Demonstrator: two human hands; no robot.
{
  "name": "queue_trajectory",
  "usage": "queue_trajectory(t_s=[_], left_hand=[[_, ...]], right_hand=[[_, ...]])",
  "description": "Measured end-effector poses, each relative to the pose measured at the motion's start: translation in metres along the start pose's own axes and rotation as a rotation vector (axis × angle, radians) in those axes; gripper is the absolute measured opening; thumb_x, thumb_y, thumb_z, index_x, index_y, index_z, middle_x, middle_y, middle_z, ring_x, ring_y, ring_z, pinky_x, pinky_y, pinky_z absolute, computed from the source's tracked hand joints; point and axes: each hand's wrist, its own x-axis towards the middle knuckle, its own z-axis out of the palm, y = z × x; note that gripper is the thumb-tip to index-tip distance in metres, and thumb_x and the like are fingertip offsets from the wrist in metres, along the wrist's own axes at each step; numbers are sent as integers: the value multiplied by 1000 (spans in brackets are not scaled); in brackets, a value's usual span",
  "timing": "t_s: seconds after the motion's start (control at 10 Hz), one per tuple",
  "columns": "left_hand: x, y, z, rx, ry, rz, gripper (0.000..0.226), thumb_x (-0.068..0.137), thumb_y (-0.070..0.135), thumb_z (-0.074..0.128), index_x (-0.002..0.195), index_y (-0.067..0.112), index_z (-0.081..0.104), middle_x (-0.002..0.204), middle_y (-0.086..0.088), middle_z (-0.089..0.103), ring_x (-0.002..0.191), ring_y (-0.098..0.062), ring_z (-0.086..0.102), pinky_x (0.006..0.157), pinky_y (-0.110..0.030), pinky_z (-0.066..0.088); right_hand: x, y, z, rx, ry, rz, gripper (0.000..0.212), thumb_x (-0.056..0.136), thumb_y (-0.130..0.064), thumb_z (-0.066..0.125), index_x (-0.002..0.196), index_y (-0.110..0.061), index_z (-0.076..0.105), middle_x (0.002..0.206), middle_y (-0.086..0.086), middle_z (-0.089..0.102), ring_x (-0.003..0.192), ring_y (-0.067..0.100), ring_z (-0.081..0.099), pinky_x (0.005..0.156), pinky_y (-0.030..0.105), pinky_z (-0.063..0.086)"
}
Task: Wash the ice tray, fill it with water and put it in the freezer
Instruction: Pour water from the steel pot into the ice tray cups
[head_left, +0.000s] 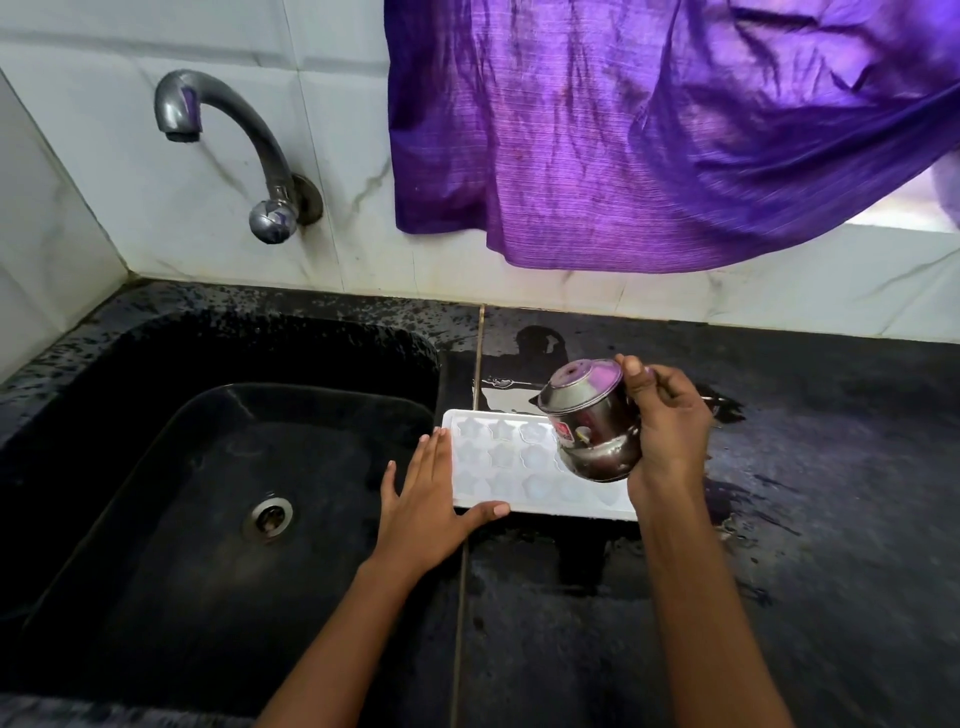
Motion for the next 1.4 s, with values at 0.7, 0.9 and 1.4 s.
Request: queue_trajectory(t_s=[0.7,0.9,1.4], left_hand=[[0,0,0,-4,6,0,114,67,84,33,149,19,-12,159,6,-10,143,-5,-13,114,-43,-12],[0,0,0,-16,10,-1,112,71,82,37,149,19,-12,159,7,-9,143,-4,-13,113,-43,-13],[-1,1,0,-20,2,-5,113,69,84,34,149,20,-13,159,7,-10,143,-5,-13,113,-44,-14]], right_hand=[[-6,-6,12,-121,-71,-81,14,77,-25,74,69,-21,62,68,-11,64,59,-6,58,62,21,51],[-6,-8,12,-96,-65,-95,16,76,-24,74,69,-23,61,73,-10,66,65,-1,60,58,14,48],[-4,-5,8,115,-32,47,10,76,-21,72,76,-18,62,89,2,69,81,10,64,58,16,52]])
